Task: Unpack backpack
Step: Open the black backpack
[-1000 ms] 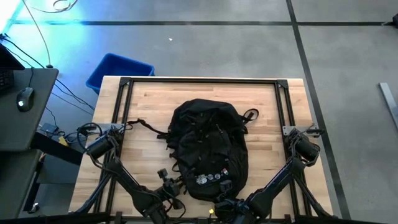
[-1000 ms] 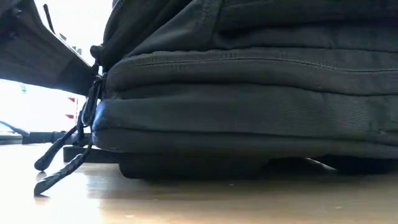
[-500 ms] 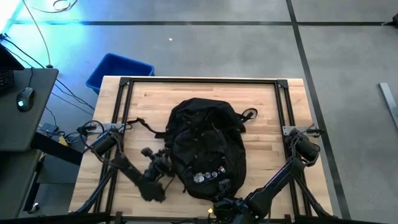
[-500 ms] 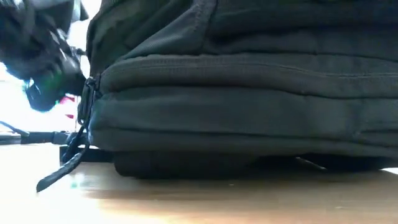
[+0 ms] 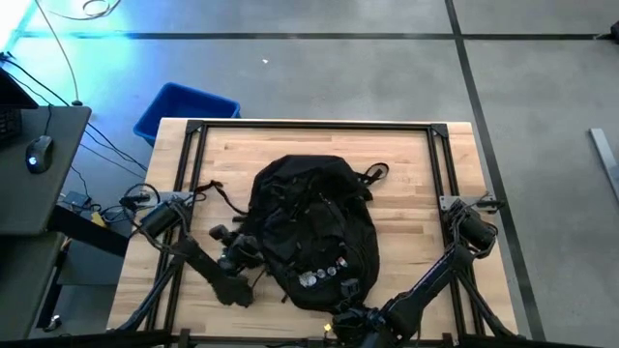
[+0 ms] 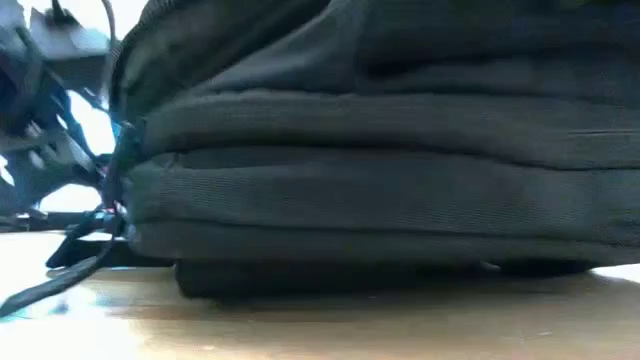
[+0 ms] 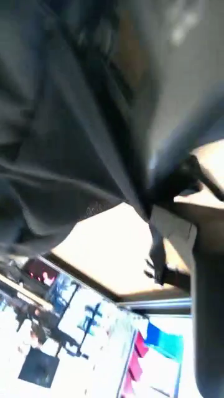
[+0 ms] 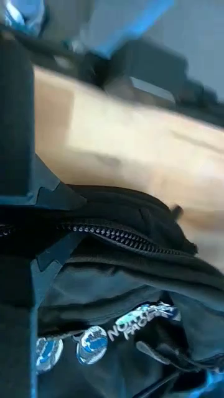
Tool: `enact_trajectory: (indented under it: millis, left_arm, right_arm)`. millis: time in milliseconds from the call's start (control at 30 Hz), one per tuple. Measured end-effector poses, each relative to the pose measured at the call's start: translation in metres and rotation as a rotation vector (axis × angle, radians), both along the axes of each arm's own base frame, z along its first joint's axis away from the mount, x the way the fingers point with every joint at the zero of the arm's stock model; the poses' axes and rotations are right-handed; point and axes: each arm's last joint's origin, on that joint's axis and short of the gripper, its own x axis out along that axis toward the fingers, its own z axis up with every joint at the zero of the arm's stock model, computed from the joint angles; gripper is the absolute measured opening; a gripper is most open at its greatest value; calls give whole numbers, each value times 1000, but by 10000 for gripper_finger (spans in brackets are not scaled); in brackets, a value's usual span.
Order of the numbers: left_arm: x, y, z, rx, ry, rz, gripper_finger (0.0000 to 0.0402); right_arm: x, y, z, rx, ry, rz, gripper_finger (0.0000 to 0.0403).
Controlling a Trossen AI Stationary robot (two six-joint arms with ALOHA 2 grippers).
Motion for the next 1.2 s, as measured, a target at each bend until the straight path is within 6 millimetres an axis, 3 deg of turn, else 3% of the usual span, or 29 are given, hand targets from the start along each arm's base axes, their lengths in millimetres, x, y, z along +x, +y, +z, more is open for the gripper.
enact_trajectory:
  millis: [100, 233, 367, 467, 700, 833, 1067, 1200]
  left_arm:
    - [-6, -22, 20, -80, -40, -66, 160]
    - [-11, -60, 33, -178, -106, -313, 188]
    - [-2, -99, 44, -198, -127, -625, 193]
    - [19, -117, 48, -218, -160, -779, 194]
    - [75, -115, 57, -232, -86, -1041, 196]
    - [87, -111, 70, -179, -71, -1073, 196]
    - [108, -91, 68, -198, -48, -1054, 189]
    - [112, -83, 69, -82, -70, -962, 125]
  right_arm:
    - [0, 1, 0, 3, -10, -1, 14]
    - [-1, 3, -1, -17, -21, 10, 14]
    - [1, 1, -1, -31, -15, 22, 14]
    - [2, 2, -1, -26, -21, 31, 14]
    - [3, 1, -1, -40, -5, 49, 14]
    - [2, 1, -2, -33, 4, 49, 14]
    - [4, 1, -1, -24, -10, 43, 14]
    - [4, 1, -1, -25, -12, 42, 14]
